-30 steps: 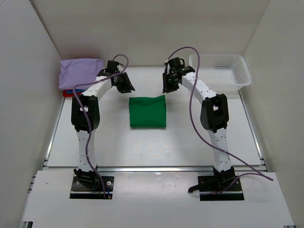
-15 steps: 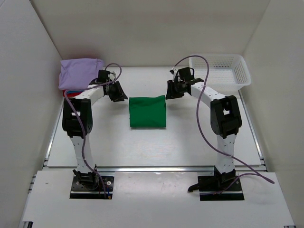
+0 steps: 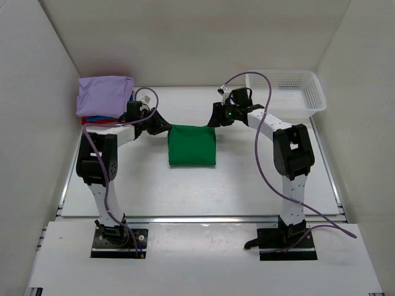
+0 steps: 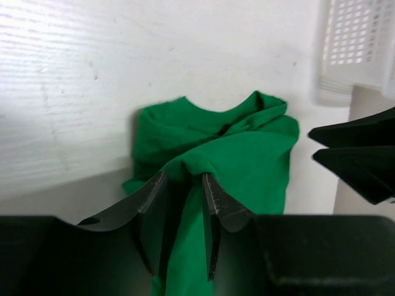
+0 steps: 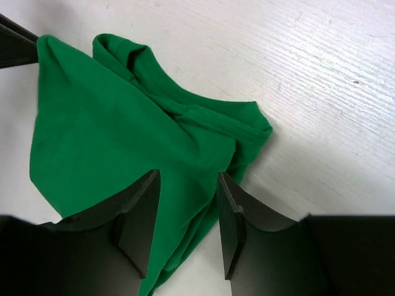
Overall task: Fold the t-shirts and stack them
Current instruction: Fold the long partially folded tshirt into a neat square
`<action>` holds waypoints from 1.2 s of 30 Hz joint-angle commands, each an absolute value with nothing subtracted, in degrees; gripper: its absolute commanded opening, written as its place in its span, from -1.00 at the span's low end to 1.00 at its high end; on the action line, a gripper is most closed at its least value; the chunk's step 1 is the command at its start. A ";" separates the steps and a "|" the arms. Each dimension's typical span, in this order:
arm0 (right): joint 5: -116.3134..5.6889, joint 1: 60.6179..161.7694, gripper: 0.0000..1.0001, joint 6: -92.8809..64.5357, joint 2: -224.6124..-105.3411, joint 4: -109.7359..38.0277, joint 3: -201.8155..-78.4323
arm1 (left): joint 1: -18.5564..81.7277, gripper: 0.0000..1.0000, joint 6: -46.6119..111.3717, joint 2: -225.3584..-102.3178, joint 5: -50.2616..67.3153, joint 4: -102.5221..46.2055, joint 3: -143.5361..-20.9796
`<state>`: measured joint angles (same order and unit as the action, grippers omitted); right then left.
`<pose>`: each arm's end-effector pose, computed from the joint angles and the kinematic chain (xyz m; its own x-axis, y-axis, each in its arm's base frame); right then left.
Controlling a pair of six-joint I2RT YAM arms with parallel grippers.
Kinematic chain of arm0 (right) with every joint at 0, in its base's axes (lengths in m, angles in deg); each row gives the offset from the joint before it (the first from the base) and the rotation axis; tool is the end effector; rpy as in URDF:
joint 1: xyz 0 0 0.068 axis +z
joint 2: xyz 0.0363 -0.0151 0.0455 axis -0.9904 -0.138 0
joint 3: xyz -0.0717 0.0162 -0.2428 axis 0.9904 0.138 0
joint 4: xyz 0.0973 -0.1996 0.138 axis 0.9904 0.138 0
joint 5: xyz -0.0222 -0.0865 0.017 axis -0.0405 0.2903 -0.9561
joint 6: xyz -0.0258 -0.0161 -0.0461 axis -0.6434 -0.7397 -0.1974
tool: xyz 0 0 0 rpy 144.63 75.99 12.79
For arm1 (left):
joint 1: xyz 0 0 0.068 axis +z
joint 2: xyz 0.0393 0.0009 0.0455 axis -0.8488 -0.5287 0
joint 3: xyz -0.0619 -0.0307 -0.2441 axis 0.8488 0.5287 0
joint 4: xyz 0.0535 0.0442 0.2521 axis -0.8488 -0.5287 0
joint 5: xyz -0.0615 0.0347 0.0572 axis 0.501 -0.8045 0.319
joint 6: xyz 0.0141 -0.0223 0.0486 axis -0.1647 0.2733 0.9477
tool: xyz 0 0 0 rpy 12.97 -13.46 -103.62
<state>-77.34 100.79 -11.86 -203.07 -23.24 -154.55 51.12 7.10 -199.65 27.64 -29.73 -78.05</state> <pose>0.4307 0.1656 0.1882 -0.7289 -0.1015 -0.6771 -0.5164 0.7308 0.4463 0.4017 -0.0665 0.1440 -0.8045 -0.4384 -0.4007 -0.0496 0.7219 -0.6903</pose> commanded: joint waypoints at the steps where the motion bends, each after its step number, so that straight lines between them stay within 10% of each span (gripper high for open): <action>1: -77.73 100.96 -0.21 -11.23 -205.09 -25.56 -156.77 | 51.05 -0.21 3.80 -198.03 31.02 -23.15 -79.61; 11: -75.26 100.35 -0.20 -12.20 -209.40 -22.56 -161.08 | 51.05 -0.51 2.38 -199.09 32.26 -20.77 -79.08; 15: -78.25 100.35 -1.00 -11.50 -209.58 -22.65 -161.17 | 50.44 -0.65 2.39 -200.05 33.13 -20.59 -79.08; 17: -78.61 100.35 -1.00 -10.97 -208.44 -23.53 -160.47 | 50.35 -1.00 2.56 -200.32 32.96 -20.86 -79.87; 36: -63.25 99.82 -0.98 -10.53 -212.65 -17.47 -167.32 | 47.19 -1.00 11.70 -212.88 16.98 -43.17 -100.87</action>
